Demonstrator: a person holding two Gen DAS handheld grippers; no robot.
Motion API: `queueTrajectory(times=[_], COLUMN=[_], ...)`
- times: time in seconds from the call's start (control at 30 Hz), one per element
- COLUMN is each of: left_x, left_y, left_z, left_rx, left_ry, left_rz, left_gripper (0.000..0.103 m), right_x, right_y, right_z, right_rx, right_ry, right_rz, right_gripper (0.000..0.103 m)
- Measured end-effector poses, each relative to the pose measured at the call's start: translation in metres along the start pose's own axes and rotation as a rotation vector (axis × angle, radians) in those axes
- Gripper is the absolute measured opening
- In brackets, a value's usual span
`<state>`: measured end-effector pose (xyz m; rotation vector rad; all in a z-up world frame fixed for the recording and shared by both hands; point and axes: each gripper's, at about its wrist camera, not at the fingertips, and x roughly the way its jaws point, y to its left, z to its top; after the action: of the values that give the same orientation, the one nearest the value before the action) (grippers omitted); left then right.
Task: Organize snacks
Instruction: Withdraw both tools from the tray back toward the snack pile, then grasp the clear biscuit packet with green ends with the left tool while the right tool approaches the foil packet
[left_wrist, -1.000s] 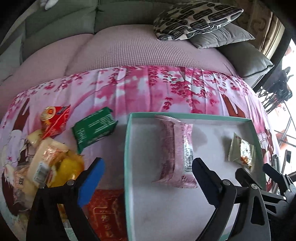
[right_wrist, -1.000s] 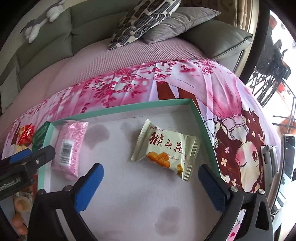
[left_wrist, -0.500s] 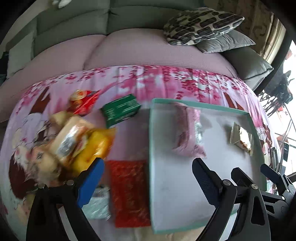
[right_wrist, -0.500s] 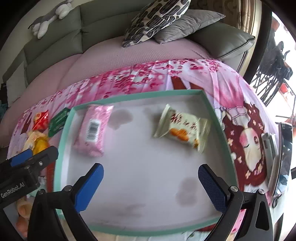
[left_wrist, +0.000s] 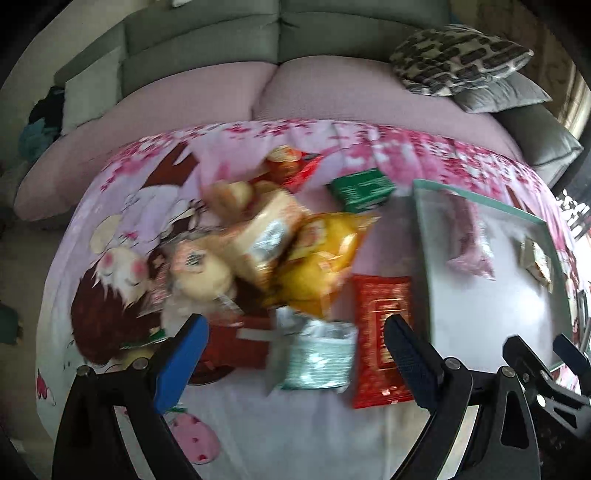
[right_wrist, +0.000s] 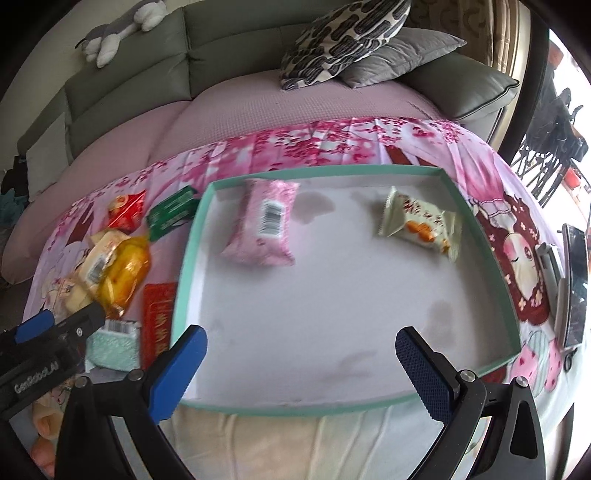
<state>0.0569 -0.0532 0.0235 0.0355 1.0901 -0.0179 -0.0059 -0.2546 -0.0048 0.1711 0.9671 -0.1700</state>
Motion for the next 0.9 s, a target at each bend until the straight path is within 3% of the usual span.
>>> queueTrajectory(times=[0.6,0.9], left_x=[0.019,0.026], left_y=[0.059,0.095], left_z=[-0.012,-0.021], left_rx=[-0.106,-0.175], left_ry=[0.056,0.085], left_rz=[-0.006,0.051], left_gripper=[0.096,0.096], right_x=[0.009,0.023], right_y=[0.079,0.108], right_z=[-0.013,-0.018], right_rx=[-0.132,-0.186], right_ry=[-0.015,-0.006], right_rz=[0.047,0.101], right_gripper=[0.103,0.103])
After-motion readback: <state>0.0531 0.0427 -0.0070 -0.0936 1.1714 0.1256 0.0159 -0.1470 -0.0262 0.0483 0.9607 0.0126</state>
